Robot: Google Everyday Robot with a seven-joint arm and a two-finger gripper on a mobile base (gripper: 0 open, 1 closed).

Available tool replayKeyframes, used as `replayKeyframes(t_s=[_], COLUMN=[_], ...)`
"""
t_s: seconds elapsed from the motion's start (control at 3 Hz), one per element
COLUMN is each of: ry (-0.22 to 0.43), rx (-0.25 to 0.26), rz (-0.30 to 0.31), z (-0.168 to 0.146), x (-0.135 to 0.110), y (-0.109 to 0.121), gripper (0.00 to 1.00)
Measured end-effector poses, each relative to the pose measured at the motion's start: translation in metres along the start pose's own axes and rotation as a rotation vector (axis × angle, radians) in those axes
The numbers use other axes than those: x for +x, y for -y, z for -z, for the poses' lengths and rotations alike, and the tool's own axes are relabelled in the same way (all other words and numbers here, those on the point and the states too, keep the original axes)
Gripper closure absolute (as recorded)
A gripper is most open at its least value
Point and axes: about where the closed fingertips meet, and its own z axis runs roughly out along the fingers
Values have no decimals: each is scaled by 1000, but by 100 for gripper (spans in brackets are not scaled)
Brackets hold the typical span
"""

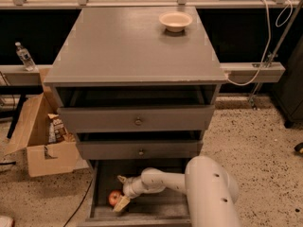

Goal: Pick apple from bottom drawer and place on counter

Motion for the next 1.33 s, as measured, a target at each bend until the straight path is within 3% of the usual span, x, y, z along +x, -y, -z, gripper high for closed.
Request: replayKeyframes(t_s=[1.0, 1.33], ry=[-3, 47], rx=[-53, -108], rz=[6, 54], z=[-8, 21], x=[1, -15], y=[-14, -20], gripper=[66, 95])
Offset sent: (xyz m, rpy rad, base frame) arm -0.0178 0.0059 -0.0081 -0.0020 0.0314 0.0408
